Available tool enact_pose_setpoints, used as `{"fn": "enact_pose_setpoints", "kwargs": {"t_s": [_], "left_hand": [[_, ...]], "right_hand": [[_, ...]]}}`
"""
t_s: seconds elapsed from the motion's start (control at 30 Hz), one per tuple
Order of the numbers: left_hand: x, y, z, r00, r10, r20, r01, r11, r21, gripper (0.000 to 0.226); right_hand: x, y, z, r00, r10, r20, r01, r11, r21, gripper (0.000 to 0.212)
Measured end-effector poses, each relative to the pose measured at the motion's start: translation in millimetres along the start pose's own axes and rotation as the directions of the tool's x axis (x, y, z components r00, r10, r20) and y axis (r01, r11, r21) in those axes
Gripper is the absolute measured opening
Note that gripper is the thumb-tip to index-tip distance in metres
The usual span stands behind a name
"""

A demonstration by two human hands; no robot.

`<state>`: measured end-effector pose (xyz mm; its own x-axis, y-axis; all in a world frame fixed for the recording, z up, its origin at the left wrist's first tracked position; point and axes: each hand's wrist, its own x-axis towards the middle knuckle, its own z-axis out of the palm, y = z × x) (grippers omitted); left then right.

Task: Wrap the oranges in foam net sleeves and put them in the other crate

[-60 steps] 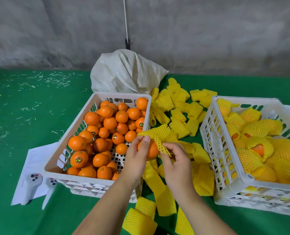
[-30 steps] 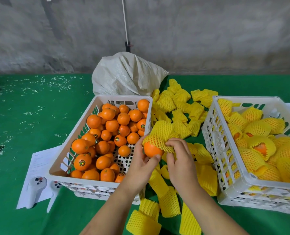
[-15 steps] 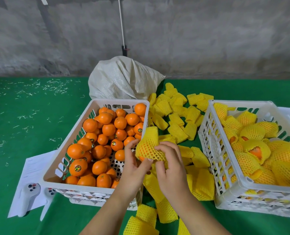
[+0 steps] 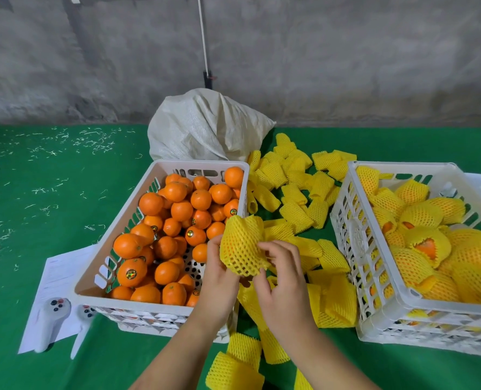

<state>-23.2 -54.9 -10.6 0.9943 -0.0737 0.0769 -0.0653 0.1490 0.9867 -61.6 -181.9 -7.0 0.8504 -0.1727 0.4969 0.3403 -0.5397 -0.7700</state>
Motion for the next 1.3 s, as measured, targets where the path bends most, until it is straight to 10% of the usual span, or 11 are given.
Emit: {"fn": "enact_pose_setpoints", "kwargs": {"t_s": [0.13, 0.43, 0.57, 0.73, 0.87, 1.1, 1.2, 1.3], "left_hand": [[-0.6, -0.1, -1.3, 0.99, -0.022, 0.137, 0.02, 1.0, 0.012, 0.067], [4.1, -7.8, -7.0, 0.999, 0.027, 0.02, -0.027, 0.999, 0.021, 0.055], [2.4, -6.3, -1.8, 0.988, 0.071, 0.134, -0.089, 0.988, 0.129, 0.059], [3.3, -11.9, -8.0, 0.964, -0.01, 0.265, -0.068, 0.957, 0.281, 0.058], [1.3, -15.4, -8.2, 0.947, -0.042, 0.317, -0.053, 0.957, 0.285, 0.045], [21.4, -33.0, -20.3, 0.988, -0.156, 0.022, 0.157, 0.981, -0.116, 0.029], [23.0, -39.5, -21.0, 0.988, -0.154, -0.004, 0.153, 0.986, -0.067, 0.03], [21.2, -38.8, -20.2, 0.993, -0.116, -0.025, 0.116, 0.993, 0.025, 0.03]], "right_hand": [[5.8, 4.9, -6.5, 0.996, 0.093, 0.008, -0.093, 0.995, 0.021, 0.054], [0.4, 2.3, -17.4, 0.979, 0.131, 0.158, -0.159, 0.971, 0.178, 0.047], [14.3, -15.5, -20.6, 0.794, 0.491, 0.358, -0.607, 0.626, 0.49, 0.069], [23.1, -5.4, -22.7, 0.634, 0.643, 0.43, -0.699, 0.239, 0.674, 0.088], [35.2, 16.5, -38.3, 0.629, 0.674, 0.389, -0.686, 0.245, 0.685, 0.088], [98.5, 98.6, -152.6, 0.774, 0.568, -0.281, -0.54, 0.823, 0.177, 0.083], [129.9, 140.7, -200.2, 0.75, 0.43, -0.503, -0.578, 0.796, -0.18, 0.085], [142.4, 175.7, -214.4, 0.805, 0.46, -0.374, -0.593, 0.647, -0.48, 0.079]]}}
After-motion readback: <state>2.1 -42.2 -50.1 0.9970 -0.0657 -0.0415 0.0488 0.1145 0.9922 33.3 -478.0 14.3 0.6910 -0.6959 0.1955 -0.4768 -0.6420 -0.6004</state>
